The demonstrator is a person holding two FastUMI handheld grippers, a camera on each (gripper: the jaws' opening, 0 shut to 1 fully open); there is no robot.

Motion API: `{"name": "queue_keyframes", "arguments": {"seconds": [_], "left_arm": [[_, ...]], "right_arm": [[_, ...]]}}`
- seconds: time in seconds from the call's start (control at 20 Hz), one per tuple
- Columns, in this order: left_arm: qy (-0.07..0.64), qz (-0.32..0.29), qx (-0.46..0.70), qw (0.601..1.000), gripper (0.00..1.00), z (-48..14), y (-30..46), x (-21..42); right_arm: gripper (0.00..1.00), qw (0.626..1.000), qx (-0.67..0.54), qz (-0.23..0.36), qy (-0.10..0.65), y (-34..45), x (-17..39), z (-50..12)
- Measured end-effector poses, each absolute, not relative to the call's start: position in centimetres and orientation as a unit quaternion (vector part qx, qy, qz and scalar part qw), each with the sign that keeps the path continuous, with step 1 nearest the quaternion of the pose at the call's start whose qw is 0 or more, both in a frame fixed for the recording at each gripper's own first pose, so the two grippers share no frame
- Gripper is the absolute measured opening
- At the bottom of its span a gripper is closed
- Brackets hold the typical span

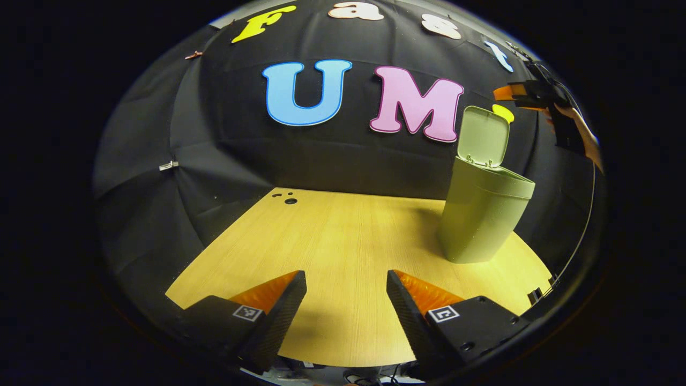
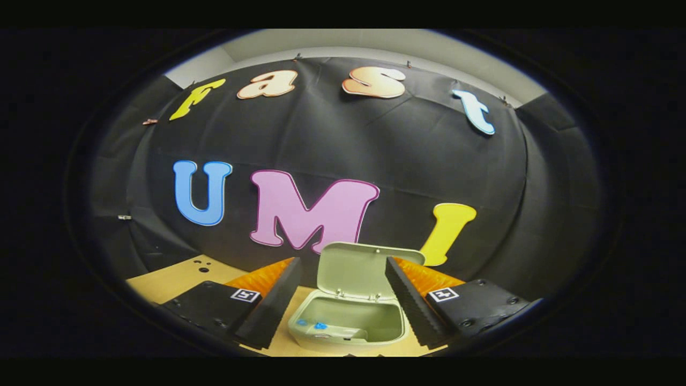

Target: Press the lid of the desktop garbage bin to open it, pick up the crumpled paper on the desktop and throw it into the bin, then pick up the pop can on the desktop and drop it into the bin, and finally close the garbage bin lid.

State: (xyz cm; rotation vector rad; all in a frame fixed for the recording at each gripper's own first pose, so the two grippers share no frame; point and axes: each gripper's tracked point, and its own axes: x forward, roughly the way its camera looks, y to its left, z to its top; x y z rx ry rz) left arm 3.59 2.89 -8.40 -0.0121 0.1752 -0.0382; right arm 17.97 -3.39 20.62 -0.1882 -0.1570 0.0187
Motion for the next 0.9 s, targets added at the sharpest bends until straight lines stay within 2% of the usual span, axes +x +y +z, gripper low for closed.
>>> {"name": "queue_keyframes", "arguments": {"seconds": [0.5, 0.9], "left_arm": [[0.092, 0.031, -0.033, 0.995, 0.96, -8.8, 4.5, 3.6], [0.091, 0.068, -0.045, 0.993, 0.96, -8.1, 4.2, 4.8]], "right_arm": [[0.98, 0.996, -0.054, -0.011, -0.07, -6.4, 24.0, 25.1], [0.98, 1.0, -0.028, -0.014, 0.003, -8.7, 30.8, 22.4]]}}
